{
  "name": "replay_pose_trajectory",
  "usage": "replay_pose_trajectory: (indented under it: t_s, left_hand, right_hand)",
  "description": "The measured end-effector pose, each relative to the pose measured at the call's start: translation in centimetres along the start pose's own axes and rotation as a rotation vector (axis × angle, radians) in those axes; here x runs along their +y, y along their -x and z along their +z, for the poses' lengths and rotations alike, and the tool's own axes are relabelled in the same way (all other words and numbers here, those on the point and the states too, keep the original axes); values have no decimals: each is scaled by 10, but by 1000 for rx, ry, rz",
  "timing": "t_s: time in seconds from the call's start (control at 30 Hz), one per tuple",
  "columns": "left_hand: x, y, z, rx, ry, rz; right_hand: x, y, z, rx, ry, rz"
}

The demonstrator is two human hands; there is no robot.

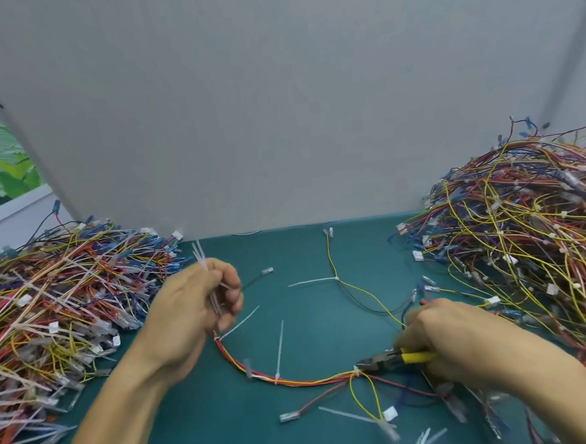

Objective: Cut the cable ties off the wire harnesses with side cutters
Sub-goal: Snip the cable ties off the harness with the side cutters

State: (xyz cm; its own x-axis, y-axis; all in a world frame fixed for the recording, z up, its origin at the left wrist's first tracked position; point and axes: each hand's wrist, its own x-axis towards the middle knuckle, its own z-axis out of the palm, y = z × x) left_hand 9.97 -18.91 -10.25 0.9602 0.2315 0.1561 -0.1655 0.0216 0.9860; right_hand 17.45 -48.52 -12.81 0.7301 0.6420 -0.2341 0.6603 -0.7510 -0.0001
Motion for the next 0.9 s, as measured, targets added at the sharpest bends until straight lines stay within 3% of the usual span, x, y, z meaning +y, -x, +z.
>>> replay_pose_trajectory:
  t_s: [0.1, 0.3, 0.43, 0.9]
  left_hand:
    - [-12, 0, -3, -56, -188, -42]
    - [-44, 0, -12, -313, -523, -131]
    - [-53, 0, -10, -449, -556, -171]
    - [-67, -5, -14, -420, -543, -152]
  right_hand:
    - [-2, 3, -7, -13, -53, -18]
    - [-30, 13, -17, 184, 3, 42]
    - [-62, 9, -7, 160, 7, 30]
    - [-107, -24, 8, 169, -56, 71]
